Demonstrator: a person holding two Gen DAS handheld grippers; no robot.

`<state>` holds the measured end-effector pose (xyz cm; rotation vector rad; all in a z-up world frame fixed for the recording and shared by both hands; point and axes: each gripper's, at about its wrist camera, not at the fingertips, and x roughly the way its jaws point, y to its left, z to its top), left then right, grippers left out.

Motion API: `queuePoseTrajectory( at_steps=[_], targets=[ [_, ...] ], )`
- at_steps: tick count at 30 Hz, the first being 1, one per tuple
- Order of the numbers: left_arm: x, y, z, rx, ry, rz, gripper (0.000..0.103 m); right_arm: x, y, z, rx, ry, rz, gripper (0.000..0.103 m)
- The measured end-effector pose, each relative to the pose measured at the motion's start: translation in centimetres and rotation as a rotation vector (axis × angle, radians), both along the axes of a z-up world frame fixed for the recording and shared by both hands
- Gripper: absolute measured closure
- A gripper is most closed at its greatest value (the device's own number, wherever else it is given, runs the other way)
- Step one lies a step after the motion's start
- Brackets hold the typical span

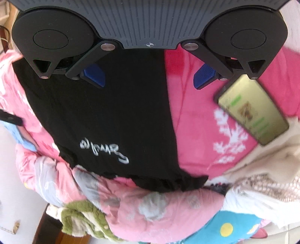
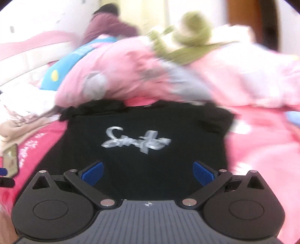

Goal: Fold clothes

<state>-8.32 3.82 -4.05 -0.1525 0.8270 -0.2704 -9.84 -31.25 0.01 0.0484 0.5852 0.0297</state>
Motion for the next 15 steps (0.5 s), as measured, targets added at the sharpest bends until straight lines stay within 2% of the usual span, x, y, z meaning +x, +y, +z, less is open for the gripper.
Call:
queuePoseTrajectory(
  at_steps=[1, 4, 7, 8, 15],
  targets=[
    [-0.5, 0.2, -0.4, 0.0, 0.009, 0.009, 0.002, -1.8, -0.7, 0.3, -0.001, -0.014, -0.042, 0.0],
    [-1.8, 1.2, -1.5, -0.016, 0.039, 0.039, 0.006, -6.1, -1.9, 0.6, 0.081, -0.035, -0.14, 0.0],
    [-3.0, 1.8, -2.2, -0.01, 0.038, 0.045, 0.012, -8.2, -0.2, 0.1, 0.14, -0.061, -0.036, 0.0],
    [-3.4, 1.9, -2.3, -0.002, 0.027, 0.044, 0.018, -8.6, 0.9, -0.1, 0.141, -0.068, -0.003, 0.0],
    [-5.8, 0.9, -3.3, 0.069, -0.036, -0.05, 0.047, -9.6, 8.7, -1.9, 0.066, -0.196, 0.136, 0.0]
  ],
)
